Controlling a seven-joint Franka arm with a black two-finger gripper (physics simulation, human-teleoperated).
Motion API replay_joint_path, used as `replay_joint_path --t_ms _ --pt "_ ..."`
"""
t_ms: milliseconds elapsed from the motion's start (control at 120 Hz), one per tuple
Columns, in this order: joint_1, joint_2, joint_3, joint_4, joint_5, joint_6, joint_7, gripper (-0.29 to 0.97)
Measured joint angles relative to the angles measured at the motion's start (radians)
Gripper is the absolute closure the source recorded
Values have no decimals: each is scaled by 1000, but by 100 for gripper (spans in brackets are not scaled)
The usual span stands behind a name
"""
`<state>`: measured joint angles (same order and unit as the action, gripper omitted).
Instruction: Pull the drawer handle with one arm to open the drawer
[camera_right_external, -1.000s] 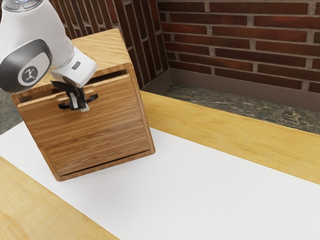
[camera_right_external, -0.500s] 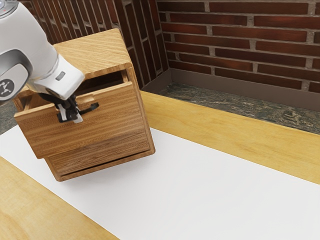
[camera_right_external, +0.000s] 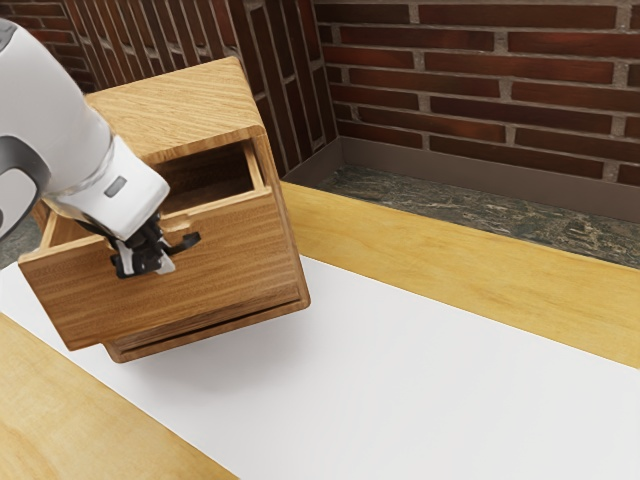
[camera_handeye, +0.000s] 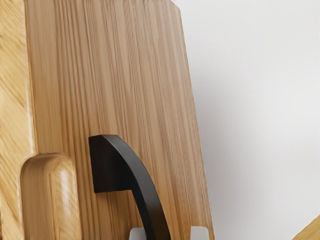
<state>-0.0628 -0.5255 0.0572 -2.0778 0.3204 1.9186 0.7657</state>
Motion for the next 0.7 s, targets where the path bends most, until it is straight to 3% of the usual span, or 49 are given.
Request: replay_joint_path --t_ms 700 --pt "23 -138 -105 -106 3 -14 -43 78"
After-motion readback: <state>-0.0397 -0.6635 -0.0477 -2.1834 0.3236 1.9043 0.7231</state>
